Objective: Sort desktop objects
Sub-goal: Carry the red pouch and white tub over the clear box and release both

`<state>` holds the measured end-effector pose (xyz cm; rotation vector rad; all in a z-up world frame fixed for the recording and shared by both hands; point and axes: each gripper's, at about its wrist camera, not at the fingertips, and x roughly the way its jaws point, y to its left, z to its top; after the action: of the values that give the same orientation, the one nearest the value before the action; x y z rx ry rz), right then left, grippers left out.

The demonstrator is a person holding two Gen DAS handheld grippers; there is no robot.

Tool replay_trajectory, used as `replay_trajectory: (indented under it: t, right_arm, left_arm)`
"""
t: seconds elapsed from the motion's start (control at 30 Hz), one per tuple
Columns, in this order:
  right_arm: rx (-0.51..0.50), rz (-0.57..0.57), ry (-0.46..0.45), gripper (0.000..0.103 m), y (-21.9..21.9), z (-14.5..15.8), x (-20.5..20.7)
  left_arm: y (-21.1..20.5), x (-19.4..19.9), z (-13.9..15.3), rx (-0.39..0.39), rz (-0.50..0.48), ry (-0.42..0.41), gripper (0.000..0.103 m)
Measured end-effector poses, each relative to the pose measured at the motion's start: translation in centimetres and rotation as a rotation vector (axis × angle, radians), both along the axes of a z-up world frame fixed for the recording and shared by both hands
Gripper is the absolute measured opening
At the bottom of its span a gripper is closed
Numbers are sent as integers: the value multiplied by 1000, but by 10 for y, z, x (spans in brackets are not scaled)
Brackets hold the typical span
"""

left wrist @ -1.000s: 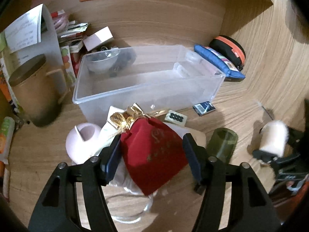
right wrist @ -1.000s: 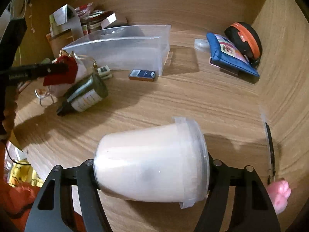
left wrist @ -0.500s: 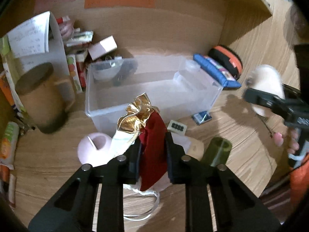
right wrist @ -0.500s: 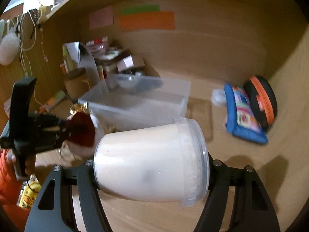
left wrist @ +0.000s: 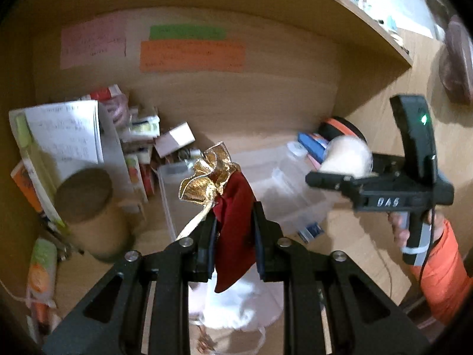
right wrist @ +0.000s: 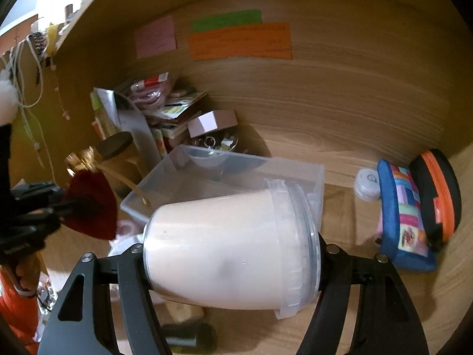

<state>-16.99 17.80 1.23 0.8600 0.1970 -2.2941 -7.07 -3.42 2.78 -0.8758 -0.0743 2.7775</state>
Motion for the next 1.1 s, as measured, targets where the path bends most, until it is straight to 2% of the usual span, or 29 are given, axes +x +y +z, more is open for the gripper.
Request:
replay_trajectory:
  t: [0.13,0.27,0.6,0.9,1.03,1.1]
  right_arm:
    - [30,0,-21,66,-13,-6,-18]
    - [73,-4,-42,66,-25,-16,-36]
    - [196,-4,-111,66,-49,-52,-76]
    - [349,54,-153,66,-68,-74,-87]
    - [429,61,-135,66,-76,-80,-86]
    - [438,58,-136,66,-77,-81,-87]
  left_arm:
    - [-2,-24,0,-35,13,-9,20]
    - [-6,-51,-9,-48,8,-52,20]
    - [-1,-108,-48,-74,-29,-175,21]
    - [9,-130,-82,-92,-71,-265,22]
    - [9,-128,-83,-108,-77,-258,23]
    - [11,-127,-84,-126,-77,-252,24]
